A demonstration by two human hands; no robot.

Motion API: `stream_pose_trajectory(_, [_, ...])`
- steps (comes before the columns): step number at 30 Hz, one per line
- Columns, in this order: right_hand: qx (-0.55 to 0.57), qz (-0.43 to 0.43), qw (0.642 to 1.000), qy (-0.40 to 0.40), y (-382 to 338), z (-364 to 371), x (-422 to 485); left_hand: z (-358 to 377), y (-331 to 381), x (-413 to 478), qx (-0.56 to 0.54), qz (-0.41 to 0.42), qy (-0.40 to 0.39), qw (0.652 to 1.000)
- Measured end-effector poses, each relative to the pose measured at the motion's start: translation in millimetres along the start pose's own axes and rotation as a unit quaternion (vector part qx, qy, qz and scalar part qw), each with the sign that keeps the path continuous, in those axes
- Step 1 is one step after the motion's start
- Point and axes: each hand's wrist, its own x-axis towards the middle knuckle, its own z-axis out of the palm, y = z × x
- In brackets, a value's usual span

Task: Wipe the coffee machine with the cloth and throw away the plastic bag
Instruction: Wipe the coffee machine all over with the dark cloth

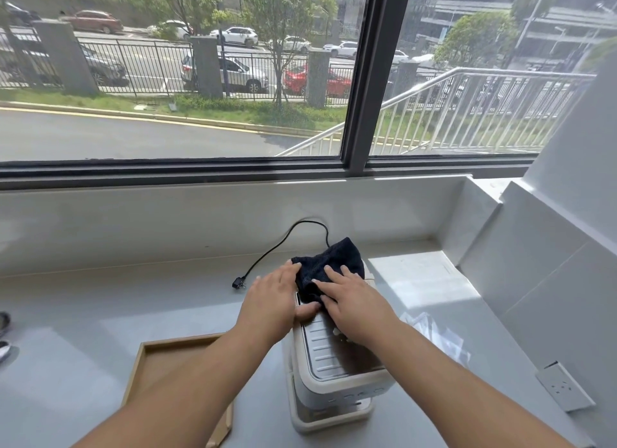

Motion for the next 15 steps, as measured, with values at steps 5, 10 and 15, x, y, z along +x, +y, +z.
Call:
stream_pose_trajectory(5, [0.002, 0.004, 1.0, 0.006, 0.0, 1.9, -8.2, -2.0, 0.2, 1.3, 0.02, 0.011, -0.005, 1.0])
stream_pose_trajectory(10, [0.009, 0.002, 1.0, 0.015, -0.2, 6.8, -15.7, -1.4, -3.4, 2.7, 0.037, 0.016, 0.001, 0.999])
stream_pose_trajectory(15, [0.008, 0.003, 1.0, 0.024, -1.4, 9.4, -29.3, -2.8, -4.4, 2.1, 0.058, 0.016, -0.022, 0.998])
